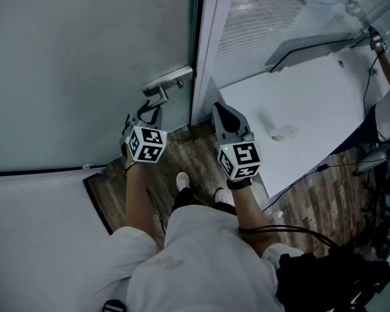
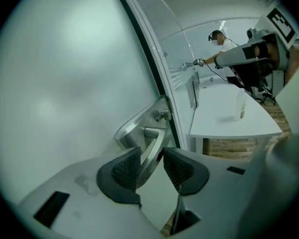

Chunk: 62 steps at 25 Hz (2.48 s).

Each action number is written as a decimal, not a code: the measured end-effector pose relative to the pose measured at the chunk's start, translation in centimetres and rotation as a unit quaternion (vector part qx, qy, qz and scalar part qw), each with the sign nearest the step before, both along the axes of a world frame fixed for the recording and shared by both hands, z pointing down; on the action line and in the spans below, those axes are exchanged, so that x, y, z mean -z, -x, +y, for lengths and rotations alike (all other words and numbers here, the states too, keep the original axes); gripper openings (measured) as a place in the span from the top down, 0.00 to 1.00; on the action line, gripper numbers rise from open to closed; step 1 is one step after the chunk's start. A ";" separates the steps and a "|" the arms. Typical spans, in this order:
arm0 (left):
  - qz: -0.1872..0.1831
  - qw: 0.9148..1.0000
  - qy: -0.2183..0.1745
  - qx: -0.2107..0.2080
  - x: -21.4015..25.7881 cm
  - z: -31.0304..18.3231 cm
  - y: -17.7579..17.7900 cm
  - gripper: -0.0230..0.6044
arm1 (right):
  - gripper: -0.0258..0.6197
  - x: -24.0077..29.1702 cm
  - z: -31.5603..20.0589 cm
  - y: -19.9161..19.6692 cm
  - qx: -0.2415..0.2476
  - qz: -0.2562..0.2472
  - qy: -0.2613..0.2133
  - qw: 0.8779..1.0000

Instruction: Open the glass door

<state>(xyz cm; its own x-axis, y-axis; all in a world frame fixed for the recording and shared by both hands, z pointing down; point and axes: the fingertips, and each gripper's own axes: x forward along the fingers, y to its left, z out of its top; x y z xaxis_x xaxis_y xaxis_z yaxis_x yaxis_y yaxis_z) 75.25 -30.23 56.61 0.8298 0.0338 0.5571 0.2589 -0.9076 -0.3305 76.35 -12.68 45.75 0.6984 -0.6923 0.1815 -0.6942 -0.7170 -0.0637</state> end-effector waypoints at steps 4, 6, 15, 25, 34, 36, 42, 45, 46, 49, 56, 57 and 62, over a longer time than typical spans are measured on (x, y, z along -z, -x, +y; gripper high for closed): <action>-0.010 1.000 0.026 0.005 -0.2 -0.1 -0.2 0.75 | 0.96 -0.2 1.5 -0.2 -0.014 -0.001 0.002 1.000; -0.006 0.998 0.056 0.008 -0.6 0.0 -0.1 0.75 | 0.96 -0.5 2.2 0.0 -0.019 -0.003 0.003 1.000; 0.033 0.996 0.087 0.004 -0.6 0.0 0.1 0.75 | 0.96 -1.0 3.0 0.5 -0.015 -0.006 0.002 1.000; -0.002 0.995 0.095 0.015 -0.4 0.1 0.0 0.74 | 0.96 -0.9 1.8 1.7 0.002 -0.016 -0.011 1.000; -0.051 0.993 0.107 0.020 -0.7 0.1 -0.4 0.74 | 0.96 -2.3 0.7 2.7 0.018 -0.033 -0.005 0.999; -0.048 0.993 0.107 0.020 -0.7 0.3 -0.3 0.74 | 0.96 -3.0 0.7 2.3 0.016 -0.044 -0.005 0.999; -0.008 0.993 0.117 0.009 -0.3 -0.2 -0.5 0.74 | 0.96 -3.0 -1.4 2.3 0.028 -0.051 -0.014 0.998; -0.012 0.991 0.129 0.010 0.3 0.0 -0.2 0.74 | 0.96 -3.2 -2.1 2.5 0.034 -0.054 -0.020 0.998; -0.013 0.990 0.142 0.007 0.5 0.0 -0.3 0.74 | 0.96 -3.4 -2.3 2.4 0.033 -0.056 -0.025 0.998; 0.002 0.984 0.178 0.003 0.8 -0.2 -0.4 0.74 | 0.96 -3.9 -3.0 2.1 0.027 -0.061 -0.033 0.997; 0.040 0.978 0.204 0.012 0.2 -0.3 -0.5 0.73 | 0.96 -3.3 -4.4 2.1 0.042 -0.047 -0.022 0.998; 0.044 0.974 0.220 0.014 -0.1 -0.3 -0.4 0.73 | 0.96 -3.1 -4.5 2.3 0.045 -0.043 -0.020 0.998; 0.049 0.972 0.231 0.013 -0.1 -0.2 0.0 0.73 | 0.96 -1.9 -4.2 2.8 0.044 -0.032 -0.020 0.998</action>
<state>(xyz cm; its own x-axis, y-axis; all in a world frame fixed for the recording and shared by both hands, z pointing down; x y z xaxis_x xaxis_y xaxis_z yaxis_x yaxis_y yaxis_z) 75.22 -30.43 56.68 0.8820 0.2390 0.4062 0.2209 -0.9710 0.0916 73.58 -16.87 47.64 0.6232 -0.7575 0.1945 -0.7474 -0.6501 -0.1373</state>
